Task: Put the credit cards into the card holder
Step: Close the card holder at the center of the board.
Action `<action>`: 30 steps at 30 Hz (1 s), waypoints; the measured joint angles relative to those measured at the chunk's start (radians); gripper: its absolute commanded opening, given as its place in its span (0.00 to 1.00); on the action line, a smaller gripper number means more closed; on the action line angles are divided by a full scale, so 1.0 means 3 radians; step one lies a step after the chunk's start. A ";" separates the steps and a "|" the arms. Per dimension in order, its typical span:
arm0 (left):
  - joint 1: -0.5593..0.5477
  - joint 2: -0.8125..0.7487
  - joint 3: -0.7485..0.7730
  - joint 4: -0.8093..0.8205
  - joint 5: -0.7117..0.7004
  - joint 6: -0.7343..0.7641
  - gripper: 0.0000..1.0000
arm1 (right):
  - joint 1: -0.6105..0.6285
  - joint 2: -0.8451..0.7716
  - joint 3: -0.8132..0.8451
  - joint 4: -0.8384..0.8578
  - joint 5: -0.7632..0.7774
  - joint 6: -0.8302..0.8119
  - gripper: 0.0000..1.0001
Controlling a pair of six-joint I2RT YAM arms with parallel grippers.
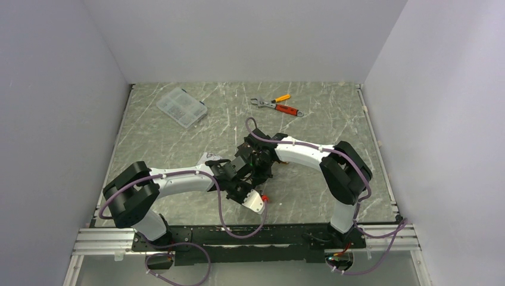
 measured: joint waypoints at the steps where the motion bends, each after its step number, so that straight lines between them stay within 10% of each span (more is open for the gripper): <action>1: 0.0000 0.0000 0.0000 0.0001 -0.0003 0.0000 0.13 | 0.0000 0.0000 -0.0001 0.0001 0.0000 0.0000 0.00; 30: 0.0024 -0.0079 -0.0050 0.0013 -0.0061 0.0000 0.13 | -0.0060 0.0014 -0.0165 0.0273 -0.0215 0.0034 0.00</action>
